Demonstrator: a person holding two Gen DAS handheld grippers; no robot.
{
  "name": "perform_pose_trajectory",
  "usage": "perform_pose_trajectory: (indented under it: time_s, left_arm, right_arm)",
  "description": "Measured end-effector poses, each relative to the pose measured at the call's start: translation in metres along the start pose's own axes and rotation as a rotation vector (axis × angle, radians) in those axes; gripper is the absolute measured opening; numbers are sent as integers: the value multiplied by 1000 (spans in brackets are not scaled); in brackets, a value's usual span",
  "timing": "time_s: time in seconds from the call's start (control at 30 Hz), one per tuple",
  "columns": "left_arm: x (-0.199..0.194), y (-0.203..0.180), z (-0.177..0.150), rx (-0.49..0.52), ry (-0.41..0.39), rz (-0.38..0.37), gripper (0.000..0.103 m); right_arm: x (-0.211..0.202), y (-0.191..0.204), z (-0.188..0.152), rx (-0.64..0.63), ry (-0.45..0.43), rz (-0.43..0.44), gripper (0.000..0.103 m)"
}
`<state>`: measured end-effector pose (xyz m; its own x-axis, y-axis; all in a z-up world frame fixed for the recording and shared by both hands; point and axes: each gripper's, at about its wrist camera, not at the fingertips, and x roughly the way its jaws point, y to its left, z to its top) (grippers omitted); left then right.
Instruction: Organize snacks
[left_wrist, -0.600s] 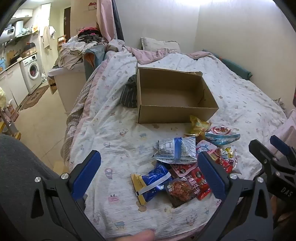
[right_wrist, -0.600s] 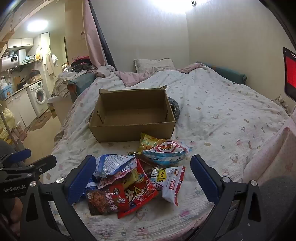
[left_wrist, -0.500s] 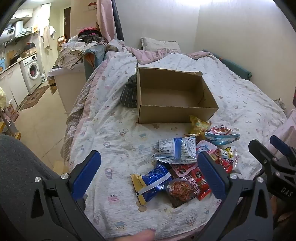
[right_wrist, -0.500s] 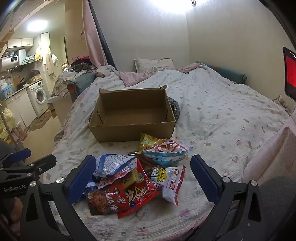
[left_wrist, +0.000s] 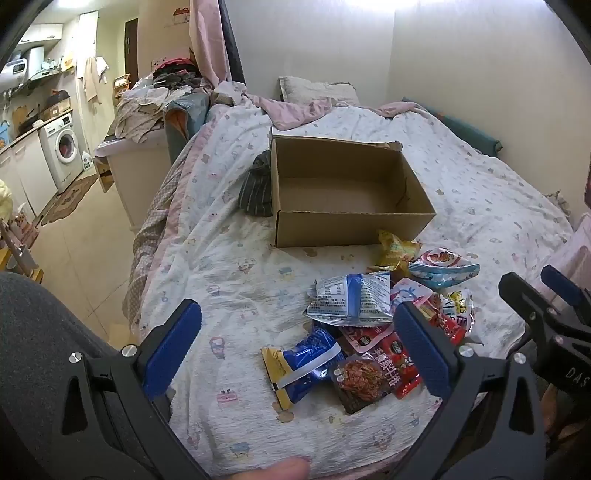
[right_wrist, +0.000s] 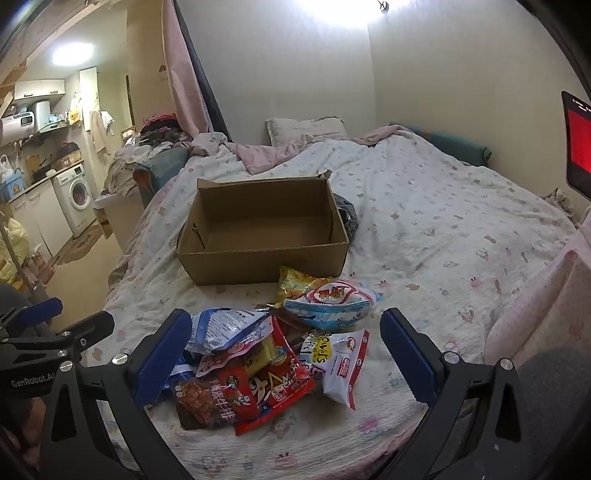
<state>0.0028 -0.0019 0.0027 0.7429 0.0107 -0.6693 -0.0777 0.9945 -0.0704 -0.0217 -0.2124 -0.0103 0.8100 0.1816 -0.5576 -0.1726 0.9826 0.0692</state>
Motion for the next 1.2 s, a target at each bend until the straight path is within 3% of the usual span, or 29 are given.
perform_pose_trajectory:
  time_s: [1.2]
  left_arm:
    - [-3,-2,-4,13,-10,7,103]
  right_arm:
    - [3,1,-2,23,8,18,103]
